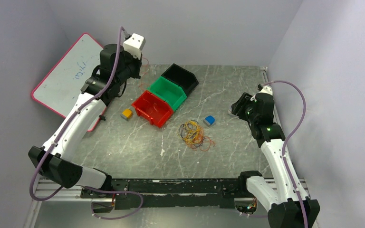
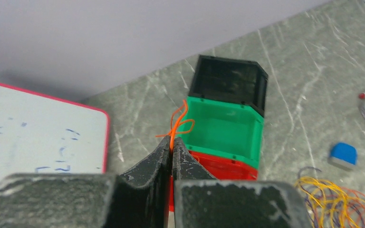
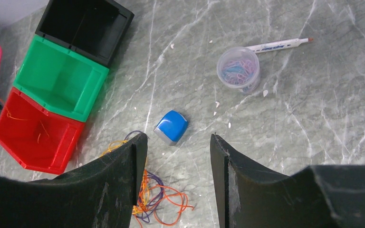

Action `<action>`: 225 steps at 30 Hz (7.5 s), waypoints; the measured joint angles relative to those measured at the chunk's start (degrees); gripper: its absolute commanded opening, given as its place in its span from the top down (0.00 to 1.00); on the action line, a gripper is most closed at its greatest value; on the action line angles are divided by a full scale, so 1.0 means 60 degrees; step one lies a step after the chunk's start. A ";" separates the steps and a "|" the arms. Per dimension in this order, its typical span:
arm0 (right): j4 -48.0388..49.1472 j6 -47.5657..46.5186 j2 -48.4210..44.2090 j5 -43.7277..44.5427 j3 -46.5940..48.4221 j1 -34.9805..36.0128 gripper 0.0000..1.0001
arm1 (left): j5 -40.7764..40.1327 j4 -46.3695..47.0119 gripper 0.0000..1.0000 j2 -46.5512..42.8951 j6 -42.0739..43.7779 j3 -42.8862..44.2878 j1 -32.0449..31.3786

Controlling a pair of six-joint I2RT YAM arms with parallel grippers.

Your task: Untangle the cables

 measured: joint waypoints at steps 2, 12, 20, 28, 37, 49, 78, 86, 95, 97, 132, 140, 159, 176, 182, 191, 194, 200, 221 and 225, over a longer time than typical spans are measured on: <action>0.0007 0.0004 0.0000 -0.0007 0.0000 0.0000 0.45 | 0.0321 0.0015 0.93 -0.0026 -0.0226 -0.0244 0.0000; 0.0051 0.0004 0.0142 -0.0186 0.0000 0.0000 0.45 | 0.1093 -0.0036 0.93 -0.0466 -0.1621 -0.2575 0.0000; 0.0091 0.0011 0.0149 -0.0266 -0.0004 0.0000 0.45 | 0.1096 0.0127 0.93 -0.0652 -0.2306 -0.3552 0.0000; 0.0124 0.0015 0.0146 -0.0426 -0.0011 0.0000 0.45 | 0.1137 0.0801 0.93 0.0492 -0.2412 -0.3727 0.0000; 0.0113 0.0007 -0.0055 -0.0401 -0.0146 0.0000 0.45 | 0.0907 0.0951 0.93 0.1494 -0.2674 -0.3854 0.0018; 0.0117 0.0007 -0.0015 -0.0441 -0.0280 0.0000 0.45 | 0.0554 0.1078 0.41 0.1974 -0.3053 -0.3927 0.0222; 0.0197 0.0004 0.0197 -0.0710 -0.0433 0.0000 0.44 | 0.2404 0.0991 0.35 0.1592 -0.1610 -0.3399 0.0557; 0.0204 0.0004 0.0321 -0.0841 -0.0433 0.0000 0.44 | 0.3009 -0.0127 0.44 0.1887 -0.0484 -0.2918 0.0557; 0.0251 -0.0011 0.0390 -0.0900 -0.0433 0.0000 0.44 | 0.3333 -0.0845 0.52 0.2211 0.0109 -0.2889 0.0557; 0.0262 -0.0029 0.0390 -0.0900 -0.0433 0.0000 0.44 | 0.3428 -0.0918 0.57 0.2284 0.0164 -0.2889 0.0557; 0.0262 -0.0066 0.0353 -0.0940 -0.0503 0.0000 0.44 | 0.2368 -0.0667 0.93 0.5020 -0.0667 -0.1778 0.0557; 0.0262 -0.0066 0.0353 -0.1005 -0.0590 0.0000 0.44 | 0.2357 -0.1144 0.93 0.5020 -0.0619 -0.1905 0.0557; 0.0262 -0.0066 0.0353 -0.1053 -0.0594 0.0000 0.44 | 0.1927 -0.2036 0.50 0.4623 -0.0022 -0.1679 0.0557; 0.0262 -0.0069 0.0353 -0.1107 -0.0594 0.0000 0.44 | 0.1730 -0.1934 0.41 0.3770 -0.0211 -0.1147 0.0557; 0.0262 -0.0066 0.0353 -0.1107 -0.0594 0.0000 0.44 | 0.1519 -0.1807 0.47 0.3861 -0.0284 -0.1111 0.0557; 0.0259 -0.0069 0.0353 -0.1104 -0.0594 0.0000 0.44 | 0.1519 -0.1519 0.84 0.4863 -0.0386 -0.0925 0.0576; 0.0259 -0.0069 0.0335 -0.1100 -0.0594 0.0000 0.44 | 0.1519 -0.1472 0.93 0.5042 -0.0423 -0.0994 0.0583; 0.0262 -0.0066 0.0291 -0.1107 -0.0656 0.0000 0.44 | 0.1526 -0.1450 0.93 0.5056 -0.0430 -0.1279 0.0594; 0.0259 -0.0069 0.0291 -0.1107 -0.0663 0.0000 0.44 | 0.1512 -0.1319 0.32 0.2932 -0.0550 -0.1490 0.0601; 0.0259 -0.0069 0.0291 -0.1111 -0.0663 0.0000 0.44 | 0.1443 -0.1188 0.32 0.2386 -0.0572 -0.1486 0.0601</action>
